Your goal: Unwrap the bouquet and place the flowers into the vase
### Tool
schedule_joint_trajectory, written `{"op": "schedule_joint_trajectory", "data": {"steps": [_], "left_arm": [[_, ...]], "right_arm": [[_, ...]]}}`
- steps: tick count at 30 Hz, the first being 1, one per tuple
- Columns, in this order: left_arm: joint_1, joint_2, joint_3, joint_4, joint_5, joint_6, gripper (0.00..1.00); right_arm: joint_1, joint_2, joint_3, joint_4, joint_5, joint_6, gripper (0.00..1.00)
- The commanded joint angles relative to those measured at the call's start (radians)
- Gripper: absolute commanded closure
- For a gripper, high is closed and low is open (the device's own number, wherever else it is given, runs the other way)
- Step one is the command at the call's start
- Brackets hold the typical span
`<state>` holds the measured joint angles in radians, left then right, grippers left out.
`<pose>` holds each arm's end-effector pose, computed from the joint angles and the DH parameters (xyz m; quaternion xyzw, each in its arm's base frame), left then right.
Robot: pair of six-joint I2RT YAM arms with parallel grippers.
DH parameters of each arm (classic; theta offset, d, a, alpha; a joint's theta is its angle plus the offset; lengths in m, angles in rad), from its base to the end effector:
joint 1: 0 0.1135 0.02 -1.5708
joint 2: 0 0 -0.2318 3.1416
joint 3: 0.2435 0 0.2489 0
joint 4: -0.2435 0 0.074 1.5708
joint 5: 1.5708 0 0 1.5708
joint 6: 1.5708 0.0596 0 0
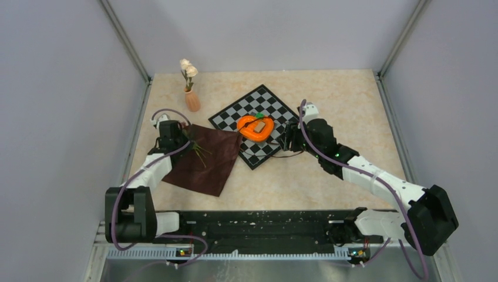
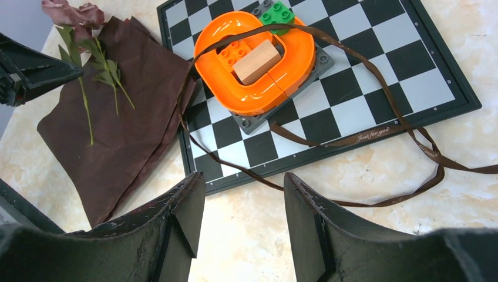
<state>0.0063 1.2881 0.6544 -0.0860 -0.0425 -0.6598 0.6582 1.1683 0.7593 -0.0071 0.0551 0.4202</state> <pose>0.2859 0.0043 0.1534 -0.3060 0.8577 -0.1141 0.3971 0.2368 0.1790 0.2318 -0.0845 0.8335 0.2603 0.4800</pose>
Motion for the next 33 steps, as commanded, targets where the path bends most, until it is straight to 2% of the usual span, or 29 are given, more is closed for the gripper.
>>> {"op": "schedule_joint_trajectory", "data": {"steps": [1,9,17,20,24,29,33], "left_arm": [[-0.002,-0.077,-0.010,-0.004,-0.016,0.013,1.00],[-0.002,-0.218,-0.026,0.097,0.002,0.093,1.00],[0.049,-0.298,-0.057,0.528,0.213,0.227,1.00],[0.099,-0.251,-0.029,0.664,0.319,0.272,1.00],[0.150,-0.136,0.032,0.782,0.353,0.328,1.00],[0.175,0.002,0.085,1.006,0.328,0.353,1.00],[0.179,0.129,0.177,1.122,0.307,0.361,1.00]], "right_arm": [[-0.001,0.003,0.011,0.049,-0.010,0.008,0.46],[0.000,-0.011,0.009,0.048,0.000,0.009,0.46],[0.000,-0.033,0.003,0.048,0.019,0.003,0.46],[0.000,-0.042,-0.003,0.049,0.028,-0.001,0.46],[0.000,-0.047,0.002,0.044,0.039,-0.008,0.46],[0.000,-0.044,0.015,0.031,0.059,-0.018,0.46],[0.000,-0.033,0.035,0.018,0.077,-0.031,0.46]]}}
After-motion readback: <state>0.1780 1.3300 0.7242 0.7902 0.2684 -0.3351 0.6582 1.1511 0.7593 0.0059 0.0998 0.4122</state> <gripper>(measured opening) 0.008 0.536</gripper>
